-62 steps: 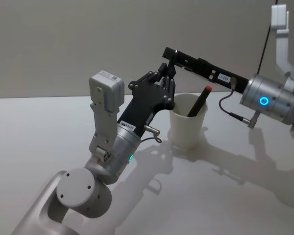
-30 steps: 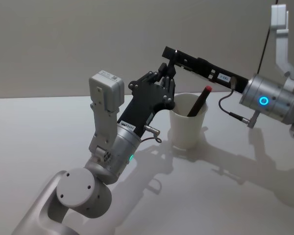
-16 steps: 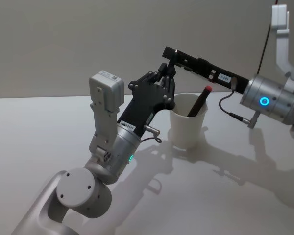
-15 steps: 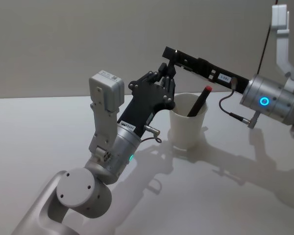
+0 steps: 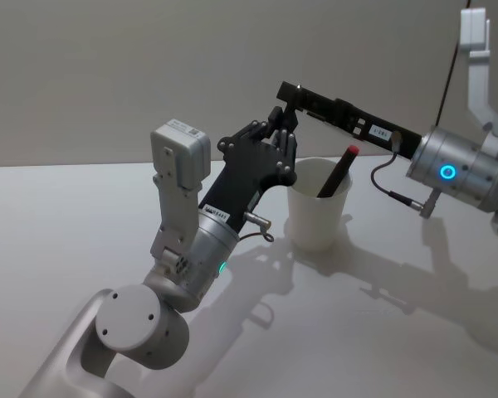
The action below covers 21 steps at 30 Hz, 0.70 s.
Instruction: Place the pen into the pen holder.
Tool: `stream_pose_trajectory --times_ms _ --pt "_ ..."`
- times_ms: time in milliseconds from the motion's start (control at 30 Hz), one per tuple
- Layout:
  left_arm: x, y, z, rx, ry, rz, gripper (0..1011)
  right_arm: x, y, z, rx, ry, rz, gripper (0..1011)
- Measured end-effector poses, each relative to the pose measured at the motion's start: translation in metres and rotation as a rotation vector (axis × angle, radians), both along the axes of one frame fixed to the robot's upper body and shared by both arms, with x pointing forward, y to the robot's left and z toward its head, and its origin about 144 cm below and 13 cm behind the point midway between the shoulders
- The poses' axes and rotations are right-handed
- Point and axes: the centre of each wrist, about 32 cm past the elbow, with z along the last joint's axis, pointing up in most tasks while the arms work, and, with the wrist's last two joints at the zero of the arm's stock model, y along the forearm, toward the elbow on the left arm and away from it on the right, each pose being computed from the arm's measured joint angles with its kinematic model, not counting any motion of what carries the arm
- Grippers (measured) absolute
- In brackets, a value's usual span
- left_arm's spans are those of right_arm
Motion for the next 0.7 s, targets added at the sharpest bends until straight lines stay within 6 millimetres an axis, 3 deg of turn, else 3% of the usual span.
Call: stream_pose_trajectory --times_ms 367,500,700 --pt "0.0 0.0 0.0 0.0 0.0 0.0 130 -0.0001 -0.0002 0.0002 0.0 0.0 0.0 222" --pt "0.0 0.0 0.0 0.0 0.0 -0.001 130 -0.0001 -0.0002 0.0002 0.0 0.0 0.0 133" --pt "0.0 -0.0001 0.0 0.0 0.0 -0.001 130 -0.0001 -0.0002 0.0002 0.0 0.0 0.0 120"
